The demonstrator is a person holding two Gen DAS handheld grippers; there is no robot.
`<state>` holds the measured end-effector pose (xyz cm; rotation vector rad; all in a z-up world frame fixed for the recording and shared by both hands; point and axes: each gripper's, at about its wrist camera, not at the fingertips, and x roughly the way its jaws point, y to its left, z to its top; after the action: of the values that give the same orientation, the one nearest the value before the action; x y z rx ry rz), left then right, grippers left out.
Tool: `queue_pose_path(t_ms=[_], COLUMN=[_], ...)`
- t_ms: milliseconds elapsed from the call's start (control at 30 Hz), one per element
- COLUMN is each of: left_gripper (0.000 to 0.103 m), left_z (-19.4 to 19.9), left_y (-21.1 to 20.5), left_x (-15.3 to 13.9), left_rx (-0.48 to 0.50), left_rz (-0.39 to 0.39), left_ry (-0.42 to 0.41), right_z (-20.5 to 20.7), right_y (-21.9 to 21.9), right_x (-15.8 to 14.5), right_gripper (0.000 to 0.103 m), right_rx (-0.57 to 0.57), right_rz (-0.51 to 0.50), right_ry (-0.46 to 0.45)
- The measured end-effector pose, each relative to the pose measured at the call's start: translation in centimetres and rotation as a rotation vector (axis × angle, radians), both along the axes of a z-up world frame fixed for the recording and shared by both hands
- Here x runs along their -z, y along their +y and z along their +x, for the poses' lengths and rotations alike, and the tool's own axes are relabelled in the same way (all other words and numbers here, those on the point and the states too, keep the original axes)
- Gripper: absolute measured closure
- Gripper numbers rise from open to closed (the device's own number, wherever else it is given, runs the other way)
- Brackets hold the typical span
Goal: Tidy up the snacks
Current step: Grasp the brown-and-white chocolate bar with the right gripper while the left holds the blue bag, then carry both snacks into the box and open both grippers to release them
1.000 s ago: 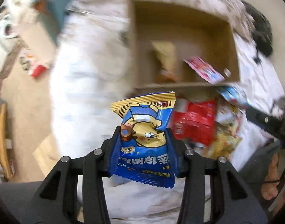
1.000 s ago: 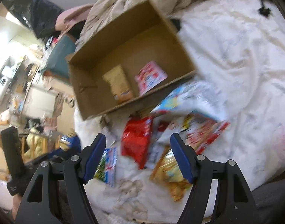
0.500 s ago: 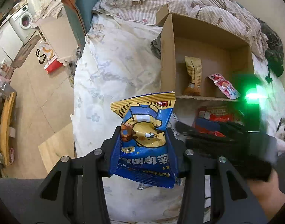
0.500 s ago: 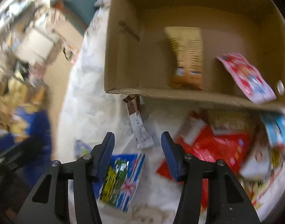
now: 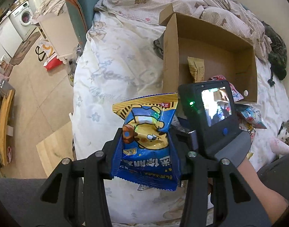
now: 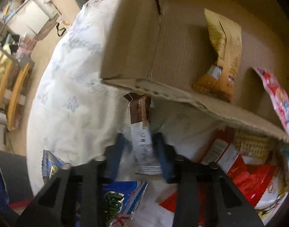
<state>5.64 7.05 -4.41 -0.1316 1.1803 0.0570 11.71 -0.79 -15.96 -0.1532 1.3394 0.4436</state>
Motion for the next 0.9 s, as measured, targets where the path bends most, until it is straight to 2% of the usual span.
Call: queue_pose_path(t_ms=[67, 267, 633, 900], left_gripper=[0.063, 0.063, 0.063, 0.063], left_z=[0.1, 0.1, 0.3, 0.0], left_y=[0.1, 0.4, -0.1, -1.1], left_x=[0.0, 0.0, 0.4, -0.1], left_rx=[-0.008, -0.033, -0.045, -0.016], left_rz=[0.002, 0.024, 0.066, 0.085], left_ry=[-0.001, -0.009, -0.021, -0.069], right_z=[-0.2, -1.6, -5.7, -6.5], right_y=[0.1, -2.0, -8.4, -12.9], right_x=[-0.3, -2.3, -8.3, -11.3], right_gripper=[0.086, 0.086, 0.086, 0.086], right_rx=[-0.013, 0.003, 0.020, 0.089], right_rz=[-0.001, 0.100, 0.225, 0.309], right_ry=[-0.014, -0.005, -0.025, -0.102])
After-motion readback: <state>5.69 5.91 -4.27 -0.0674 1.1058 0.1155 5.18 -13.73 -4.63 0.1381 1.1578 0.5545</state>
